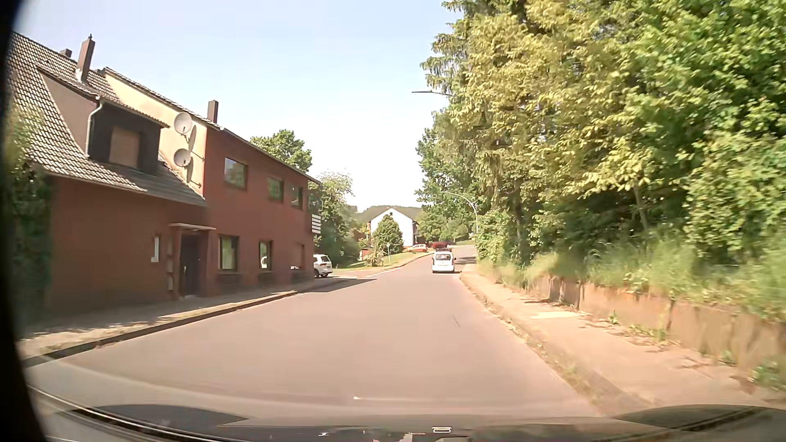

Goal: Follow the waypoints while adhering to traffic rules and regulations

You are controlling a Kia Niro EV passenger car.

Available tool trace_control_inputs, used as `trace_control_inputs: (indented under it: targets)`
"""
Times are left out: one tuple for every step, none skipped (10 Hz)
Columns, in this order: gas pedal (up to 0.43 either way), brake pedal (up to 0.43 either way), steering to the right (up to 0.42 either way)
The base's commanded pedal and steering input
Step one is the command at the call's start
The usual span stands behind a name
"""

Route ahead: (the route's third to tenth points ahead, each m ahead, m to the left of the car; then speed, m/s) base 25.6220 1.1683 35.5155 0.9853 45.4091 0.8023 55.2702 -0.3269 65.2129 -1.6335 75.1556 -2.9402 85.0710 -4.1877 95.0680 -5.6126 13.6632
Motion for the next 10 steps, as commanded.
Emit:
trace_control_inputs:
  targets:
    - [0.157,0.0,0.007]
    - [0.169,0.0,0.005]
    - [0.169,0.0,0.005]
    - [0.169,0.0,0.005]
    - [0.169,0.0,0.004]
    - [0.169,0.0,0.004]
    - [0.169,0.0,0.004]
    - [0.169,0.0,0.005]
    - [0.169,0.0,0.004]
    - [0.169,0.0,0.006]
